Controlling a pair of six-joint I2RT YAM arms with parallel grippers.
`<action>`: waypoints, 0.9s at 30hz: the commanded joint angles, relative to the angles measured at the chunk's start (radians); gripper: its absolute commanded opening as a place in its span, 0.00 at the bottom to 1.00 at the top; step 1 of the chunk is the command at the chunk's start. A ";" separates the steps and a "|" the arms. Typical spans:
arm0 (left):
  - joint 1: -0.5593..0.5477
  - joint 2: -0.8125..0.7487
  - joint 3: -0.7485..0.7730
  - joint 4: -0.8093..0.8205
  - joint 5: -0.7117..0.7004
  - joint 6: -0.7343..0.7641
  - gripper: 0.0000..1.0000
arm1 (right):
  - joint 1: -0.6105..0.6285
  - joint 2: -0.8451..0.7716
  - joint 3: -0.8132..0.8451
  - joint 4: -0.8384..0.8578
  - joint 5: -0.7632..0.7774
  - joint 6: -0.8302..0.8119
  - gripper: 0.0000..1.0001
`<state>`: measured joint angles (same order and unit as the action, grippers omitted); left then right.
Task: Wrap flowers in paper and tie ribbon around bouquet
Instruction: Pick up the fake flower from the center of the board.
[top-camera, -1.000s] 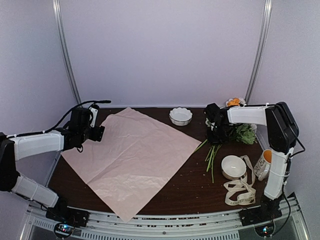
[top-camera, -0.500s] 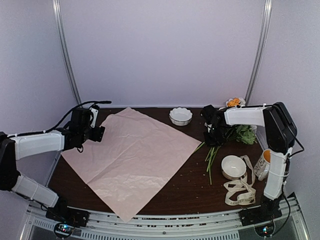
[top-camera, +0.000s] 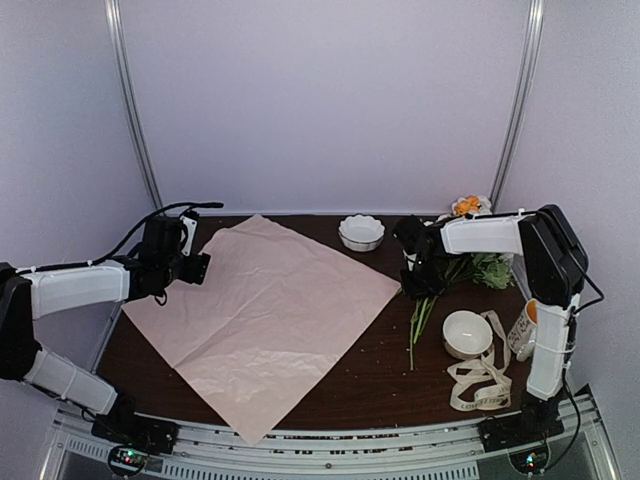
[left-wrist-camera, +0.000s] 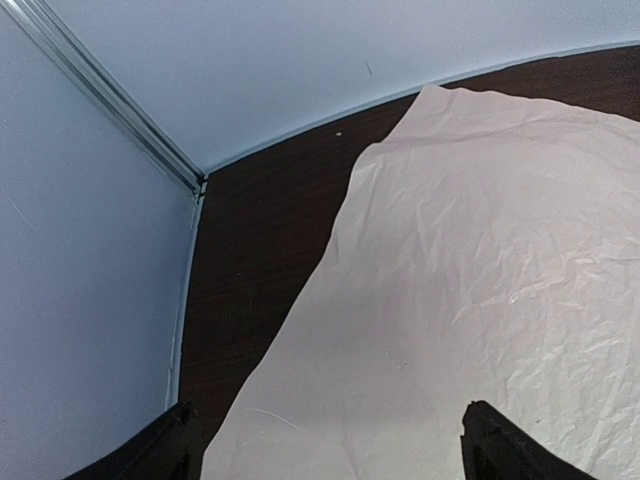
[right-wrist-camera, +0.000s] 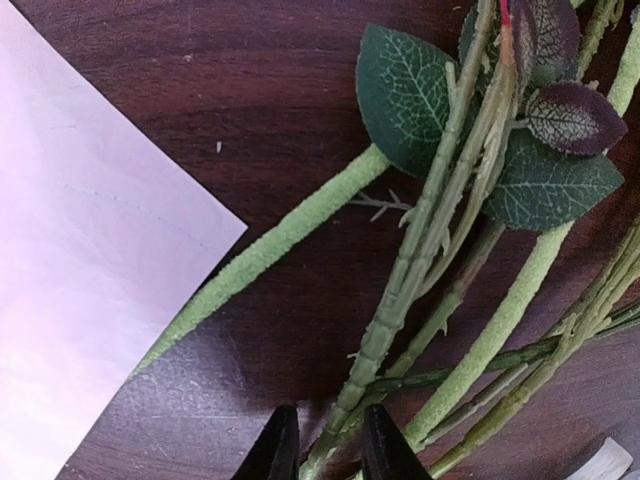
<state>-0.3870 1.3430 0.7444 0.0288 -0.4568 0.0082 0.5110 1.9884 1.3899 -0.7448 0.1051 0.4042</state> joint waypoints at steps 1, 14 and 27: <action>-0.003 0.010 0.034 0.021 0.000 -0.007 0.92 | 0.002 0.033 0.021 -0.021 -0.005 0.017 0.24; -0.002 0.012 0.038 0.018 0.002 -0.006 0.92 | -0.022 -0.039 -0.012 0.029 -0.020 0.109 0.02; -0.002 -0.002 0.008 0.066 -0.003 0.036 0.92 | -0.046 -0.420 -0.141 0.284 -0.041 0.192 0.00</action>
<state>-0.3870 1.3487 0.7483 0.0299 -0.4507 0.0154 0.4675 1.6619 1.2800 -0.5961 0.0708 0.5774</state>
